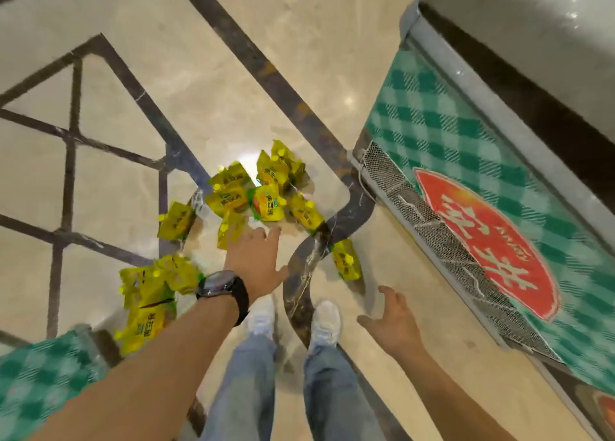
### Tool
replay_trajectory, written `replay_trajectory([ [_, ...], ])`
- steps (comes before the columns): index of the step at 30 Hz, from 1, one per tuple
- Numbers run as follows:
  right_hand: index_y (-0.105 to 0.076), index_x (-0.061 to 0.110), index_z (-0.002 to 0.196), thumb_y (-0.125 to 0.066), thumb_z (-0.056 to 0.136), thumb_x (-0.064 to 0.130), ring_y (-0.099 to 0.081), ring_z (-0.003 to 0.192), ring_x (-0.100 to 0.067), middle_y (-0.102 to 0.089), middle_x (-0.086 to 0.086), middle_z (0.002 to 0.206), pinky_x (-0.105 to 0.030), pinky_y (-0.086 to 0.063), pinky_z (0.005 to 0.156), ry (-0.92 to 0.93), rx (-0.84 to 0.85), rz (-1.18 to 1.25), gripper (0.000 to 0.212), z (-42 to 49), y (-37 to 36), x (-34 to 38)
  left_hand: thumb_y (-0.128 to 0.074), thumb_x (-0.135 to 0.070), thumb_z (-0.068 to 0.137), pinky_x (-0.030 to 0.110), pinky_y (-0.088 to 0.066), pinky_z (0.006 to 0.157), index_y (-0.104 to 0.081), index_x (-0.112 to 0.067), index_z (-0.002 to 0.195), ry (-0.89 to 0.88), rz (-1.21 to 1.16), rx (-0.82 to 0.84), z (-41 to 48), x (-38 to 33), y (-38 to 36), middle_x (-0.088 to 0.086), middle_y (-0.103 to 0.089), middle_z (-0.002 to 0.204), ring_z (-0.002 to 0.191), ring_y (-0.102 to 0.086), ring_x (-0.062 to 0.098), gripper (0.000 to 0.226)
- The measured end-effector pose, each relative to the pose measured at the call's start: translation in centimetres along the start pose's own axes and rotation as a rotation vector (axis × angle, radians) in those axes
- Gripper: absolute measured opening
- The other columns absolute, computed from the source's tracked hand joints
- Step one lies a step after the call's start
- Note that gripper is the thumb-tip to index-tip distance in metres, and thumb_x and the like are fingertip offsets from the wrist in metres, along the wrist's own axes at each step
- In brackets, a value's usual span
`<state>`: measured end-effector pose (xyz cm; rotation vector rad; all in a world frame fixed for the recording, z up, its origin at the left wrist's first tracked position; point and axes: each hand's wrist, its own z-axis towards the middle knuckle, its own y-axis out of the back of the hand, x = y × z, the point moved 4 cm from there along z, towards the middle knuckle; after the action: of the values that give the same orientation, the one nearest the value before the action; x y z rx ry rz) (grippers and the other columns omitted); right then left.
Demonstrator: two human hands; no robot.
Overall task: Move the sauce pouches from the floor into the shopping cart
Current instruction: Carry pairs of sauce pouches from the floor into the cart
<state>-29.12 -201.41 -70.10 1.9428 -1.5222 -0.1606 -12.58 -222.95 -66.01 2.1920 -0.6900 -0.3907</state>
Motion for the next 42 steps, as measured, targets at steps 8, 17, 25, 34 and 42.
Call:
replay_trajectory([
  [8,-0.044,0.014,0.142,-0.089,0.067,0.027,-0.050,0.129,-0.030,-0.052,-0.008,0.143,-0.038,-0.041,0.102,-0.072,-0.150,0.248,0.088,21.2,-13.0,-8.0,-0.056,-0.019,0.095,0.045,-0.031,0.112,-0.017,-0.020,0.158,-0.139,0.139,-0.130,25.5,0.9,-12.5,0.013,-0.027,0.160,0.144,-0.031,0.033,0.074],
  [17,-0.056,0.024,0.134,-0.085,0.073,0.009,-0.066,0.104,-0.001,-0.069,0.019,0.116,-0.019,-0.052,0.085,0.074,-0.449,0.688,0.069,31.7,-22.0,-11.8,-0.059,-0.028,0.083,0.036,-0.034,0.063,-0.074,-0.016,0.094,-0.437,-0.032,-0.344,36.9,-1.9,-17.9,0.019,-0.073,0.087,0.085,-0.065,0.042,0.023],
  [25,-0.061,0.032,0.098,-0.075,0.077,-0.007,-0.059,0.077,0.026,-0.064,0.042,0.073,0.004,-0.040,0.070,0.001,-0.468,0.847,0.046,33.9,-20.2,-13.5,-0.089,-0.028,0.071,0.020,-0.054,0.075,-0.076,-0.026,0.086,-0.370,-0.679,-0.235,34.1,-2.3,-25.2,-0.009,-0.074,0.088,0.082,-0.068,0.002,0.020],
  [34,-0.060,0.024,0.103,-0.074,0.072,-0.013,-0.062,0.083,0.021,-0.069,0.037,0.080,0.005,-0.040,0.073,0.036,-0.443,1.007,0.051,35.0,-21.2,-12.9,-0.093,-0.021,0.066,0.020,-0.040,0.110,-0.048,-0.025,0.138,-0.519,-0.849,-0.113,36.2,-1.7,-32.3,-0.018,-0.050,0.137,0.129,-0.047,-0.007,0.086],
  [42,-0.065,0.028,0.097,-0.089,0.064,0.008,-0.068,0.094,0.003,-0.073,0.017,0.097,-0.018,-0.054,0.084,0.024,-0.531,0.875,0.046,35.6,-20.4,-11.5,-0.086,-0.041,0.071,0.033,-0.056,0.092,-0.057,-0.019,0.121,-0.422,-0.989,-0.189,36.8,-2.6,-31.6,-0.024,-0.067,0.111,0.105,-0.066,-0.003,0.062],
])
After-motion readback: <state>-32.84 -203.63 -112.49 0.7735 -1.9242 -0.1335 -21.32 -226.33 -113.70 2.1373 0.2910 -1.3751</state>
